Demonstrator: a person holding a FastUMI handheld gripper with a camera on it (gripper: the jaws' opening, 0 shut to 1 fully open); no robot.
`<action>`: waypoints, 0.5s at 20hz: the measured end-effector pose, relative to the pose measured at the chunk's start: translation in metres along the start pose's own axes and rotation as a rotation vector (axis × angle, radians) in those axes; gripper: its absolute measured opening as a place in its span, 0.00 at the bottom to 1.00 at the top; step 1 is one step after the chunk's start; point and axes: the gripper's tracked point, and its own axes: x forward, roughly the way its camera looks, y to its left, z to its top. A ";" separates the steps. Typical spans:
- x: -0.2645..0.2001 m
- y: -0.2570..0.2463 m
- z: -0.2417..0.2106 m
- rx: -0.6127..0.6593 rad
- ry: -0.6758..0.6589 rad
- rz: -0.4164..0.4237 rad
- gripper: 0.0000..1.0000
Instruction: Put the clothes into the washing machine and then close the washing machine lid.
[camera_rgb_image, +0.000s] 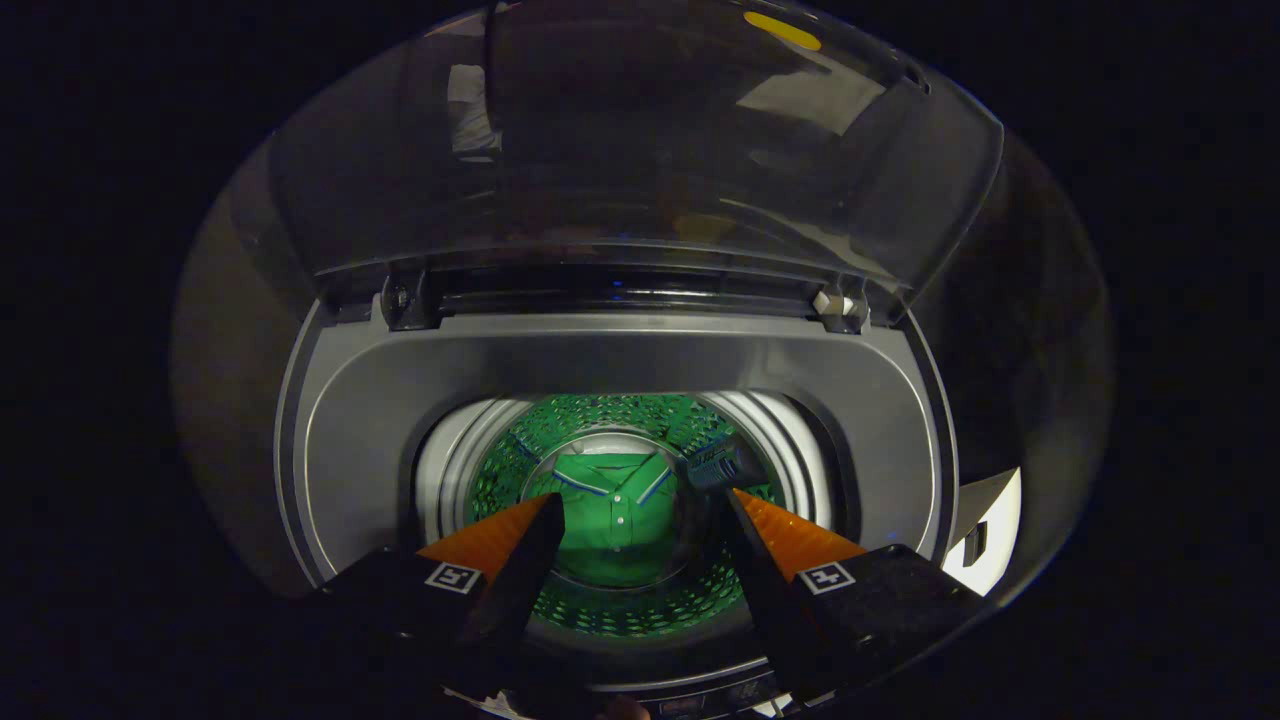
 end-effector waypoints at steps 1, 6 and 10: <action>-0.003 0.000 0.002 0.009 -0.009 0.008 0.99; -0.029 -0.002 0.024 -0.004 -0.075 0.036 0.99; -0.071 0.002 0.052 0.016 -0.134 0.056 0.99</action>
